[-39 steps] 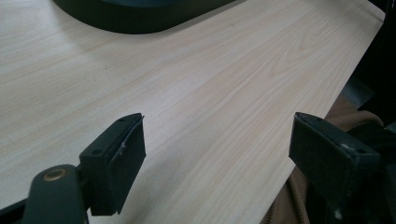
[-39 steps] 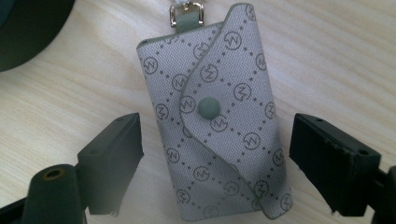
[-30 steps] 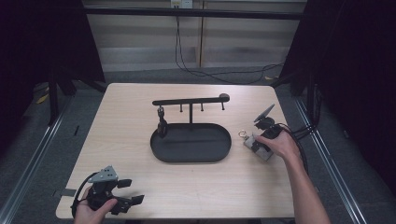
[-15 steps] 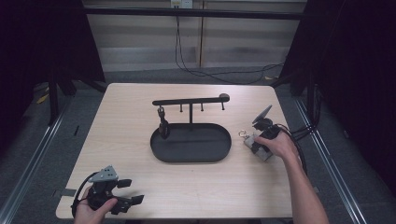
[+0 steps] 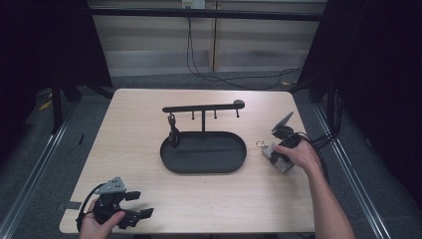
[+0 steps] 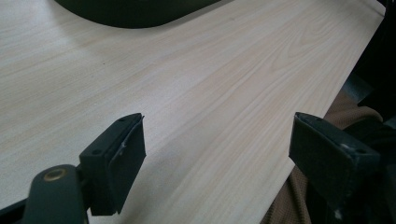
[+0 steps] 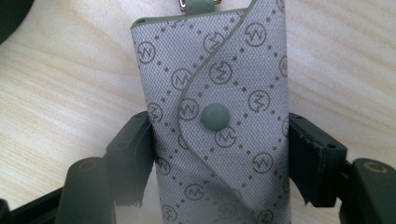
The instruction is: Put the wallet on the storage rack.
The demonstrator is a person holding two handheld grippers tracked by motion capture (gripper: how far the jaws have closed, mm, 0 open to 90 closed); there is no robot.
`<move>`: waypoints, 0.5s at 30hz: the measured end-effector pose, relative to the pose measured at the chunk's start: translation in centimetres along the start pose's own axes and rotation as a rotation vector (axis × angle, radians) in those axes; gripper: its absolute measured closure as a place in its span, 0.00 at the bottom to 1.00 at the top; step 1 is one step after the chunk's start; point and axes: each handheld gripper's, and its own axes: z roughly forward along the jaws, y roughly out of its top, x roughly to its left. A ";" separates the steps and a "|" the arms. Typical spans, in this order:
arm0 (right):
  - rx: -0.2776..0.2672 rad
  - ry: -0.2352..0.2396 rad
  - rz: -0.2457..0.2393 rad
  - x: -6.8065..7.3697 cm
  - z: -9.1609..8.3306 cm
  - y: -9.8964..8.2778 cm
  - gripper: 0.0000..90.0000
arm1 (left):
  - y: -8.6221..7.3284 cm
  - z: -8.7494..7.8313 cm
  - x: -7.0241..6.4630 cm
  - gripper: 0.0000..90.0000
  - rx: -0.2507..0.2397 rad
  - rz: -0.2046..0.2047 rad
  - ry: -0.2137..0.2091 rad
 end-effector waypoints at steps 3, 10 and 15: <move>-0.003 0.002 0.004 -0.1 -0.2 -0.1 0.35 | 0.0 0.0 0.0 0.21 -0.001 -0.003 -0.001; -0.013 -0.011 -0.013 0.2 -2.1 0.2 0.35 | 0.0 0.0 0.1 0.21 -0.007 -0.010 -0.004; -0.004 -0.024 -0.008 0.4 -2.8 0.5 0.35 | 0.1 0.0 0.1 0.21 -0.006 -0.010 -0.004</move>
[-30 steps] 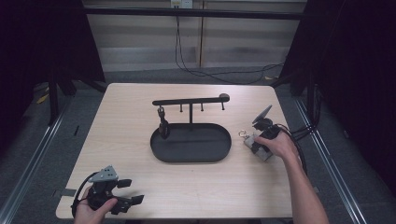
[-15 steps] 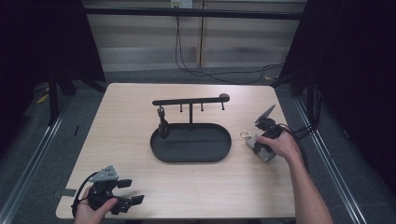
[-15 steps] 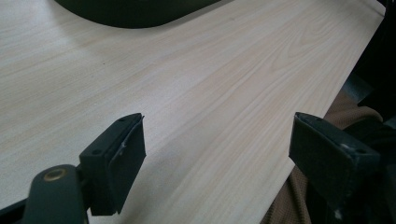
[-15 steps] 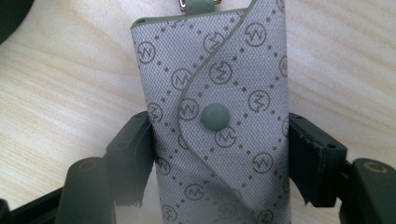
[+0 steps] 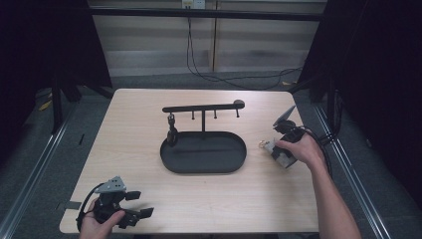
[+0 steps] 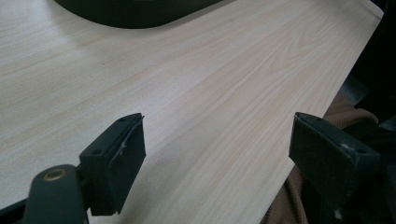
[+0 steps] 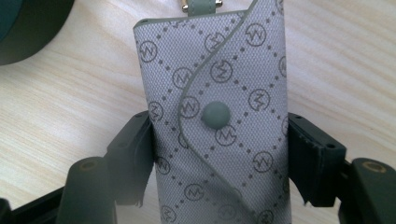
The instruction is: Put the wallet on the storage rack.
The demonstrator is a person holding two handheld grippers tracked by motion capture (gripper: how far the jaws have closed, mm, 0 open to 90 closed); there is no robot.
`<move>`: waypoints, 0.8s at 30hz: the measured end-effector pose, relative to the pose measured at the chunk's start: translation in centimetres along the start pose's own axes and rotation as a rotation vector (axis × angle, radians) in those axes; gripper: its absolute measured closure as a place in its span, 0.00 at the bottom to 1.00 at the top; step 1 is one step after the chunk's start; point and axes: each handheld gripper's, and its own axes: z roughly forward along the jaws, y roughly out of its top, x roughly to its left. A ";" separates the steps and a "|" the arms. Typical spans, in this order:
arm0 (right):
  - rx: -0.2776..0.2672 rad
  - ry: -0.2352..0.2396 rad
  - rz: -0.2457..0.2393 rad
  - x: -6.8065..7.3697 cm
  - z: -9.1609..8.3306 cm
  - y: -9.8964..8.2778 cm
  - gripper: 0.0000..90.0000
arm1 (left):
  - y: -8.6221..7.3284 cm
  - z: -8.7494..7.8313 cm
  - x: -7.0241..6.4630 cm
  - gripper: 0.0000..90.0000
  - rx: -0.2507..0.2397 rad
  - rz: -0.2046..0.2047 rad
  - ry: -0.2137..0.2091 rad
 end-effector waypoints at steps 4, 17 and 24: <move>-0.015 0.020 0.006 0.0 -0.3 0.0 0.35 | 0.0 0.1 0.0 0.21 0.007 0.002 -0.004; -0.028 0.011 0.018 -0.3 -1.7 -1.0 0.35 | 0.0 0.2 -0.2 0.21 0.016 0.013 -0.010; -0.042 0.002 0.007 0.0 -3.2 -0.7 0.35 | 0.0 0.1 -0.2 0.21 0.011 0.012 -0.008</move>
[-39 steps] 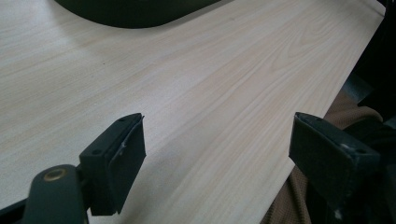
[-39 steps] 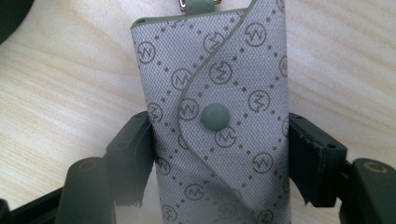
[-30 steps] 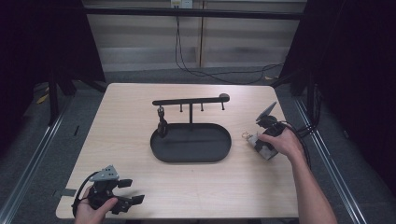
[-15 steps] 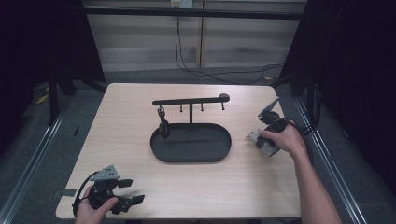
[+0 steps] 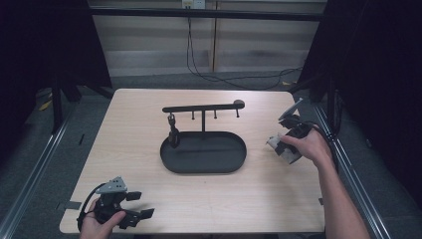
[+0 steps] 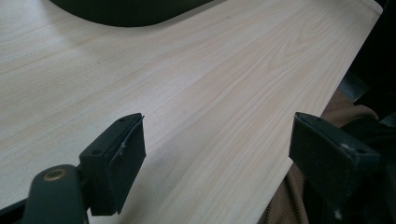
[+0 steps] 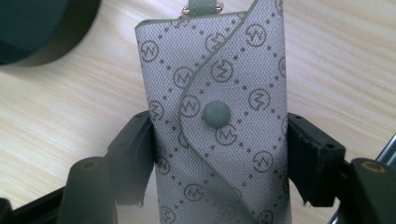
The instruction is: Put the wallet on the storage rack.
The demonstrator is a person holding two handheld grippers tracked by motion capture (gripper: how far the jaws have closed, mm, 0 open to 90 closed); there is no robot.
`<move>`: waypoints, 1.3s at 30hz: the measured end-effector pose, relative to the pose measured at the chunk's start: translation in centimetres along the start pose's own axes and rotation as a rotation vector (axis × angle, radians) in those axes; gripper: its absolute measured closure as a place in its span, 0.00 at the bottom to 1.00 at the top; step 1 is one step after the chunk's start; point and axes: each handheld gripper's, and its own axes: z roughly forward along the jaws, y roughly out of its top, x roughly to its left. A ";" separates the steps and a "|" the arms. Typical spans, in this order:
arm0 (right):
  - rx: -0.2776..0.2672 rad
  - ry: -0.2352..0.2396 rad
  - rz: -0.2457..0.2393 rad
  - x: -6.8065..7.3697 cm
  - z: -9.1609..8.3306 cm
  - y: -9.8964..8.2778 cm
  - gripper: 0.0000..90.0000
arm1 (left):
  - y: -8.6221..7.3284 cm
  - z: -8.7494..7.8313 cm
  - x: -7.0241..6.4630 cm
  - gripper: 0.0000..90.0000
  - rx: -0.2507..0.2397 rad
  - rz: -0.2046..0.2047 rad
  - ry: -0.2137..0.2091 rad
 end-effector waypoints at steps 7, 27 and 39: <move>-0.021 -0.007 -0.019 0.5 -1.3 0.2 0.35 | 0.0 0.0 0.0 0.21 -0.002 -0.004 0.001; -0.030 -0.011 -0.086 2.8 -3.4 0.6 0.35 | 0.0 0.0 0.0 0.20 0.001 0.000 -0.005; -0.139 0.090 -0.093 4.8 -3.7 1.3 0.35 | 0.0 0.0 -0.1 0.21 0.002 0.002 -0.005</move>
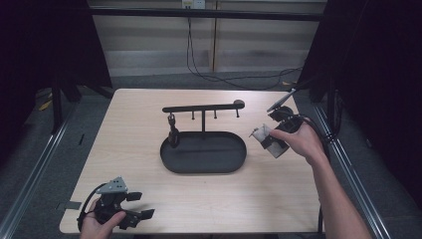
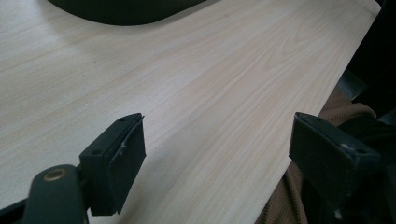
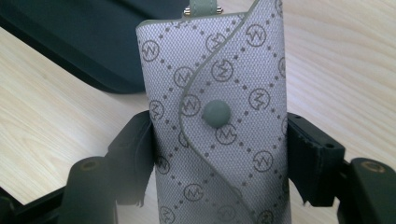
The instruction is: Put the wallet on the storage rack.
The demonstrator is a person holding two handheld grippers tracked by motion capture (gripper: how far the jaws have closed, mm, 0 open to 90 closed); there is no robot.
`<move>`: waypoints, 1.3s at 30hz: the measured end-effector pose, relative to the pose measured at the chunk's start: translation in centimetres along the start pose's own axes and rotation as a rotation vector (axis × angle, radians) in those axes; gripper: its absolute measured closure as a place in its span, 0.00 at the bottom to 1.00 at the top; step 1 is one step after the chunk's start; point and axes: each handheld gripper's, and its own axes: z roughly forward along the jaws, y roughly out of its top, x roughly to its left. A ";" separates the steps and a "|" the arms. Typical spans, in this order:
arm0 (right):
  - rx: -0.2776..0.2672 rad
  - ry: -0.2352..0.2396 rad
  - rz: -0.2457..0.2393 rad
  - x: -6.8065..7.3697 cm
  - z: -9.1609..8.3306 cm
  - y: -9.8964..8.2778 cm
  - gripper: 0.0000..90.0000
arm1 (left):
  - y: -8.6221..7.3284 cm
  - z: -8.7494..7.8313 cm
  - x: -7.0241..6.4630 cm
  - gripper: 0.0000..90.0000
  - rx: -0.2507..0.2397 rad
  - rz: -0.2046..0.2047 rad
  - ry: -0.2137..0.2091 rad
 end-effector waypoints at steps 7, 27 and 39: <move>-0.057 0.071 0.008 0.9 0.7 0.4 0.35 | 0.0 0.0 0.0 0.21 -0.004 -0.001 0.002; -0.137 0.168 0.137 3.5 4.7 2.3 0.36 | 0.0 -0.1 0.0 0.21 0.000 0.005 0.005; -0.189 0.175 0.219 3.9 7.4 2.5 0.35 | 0.0 0.0 0.0 0.20 0.002 0.001 -0.001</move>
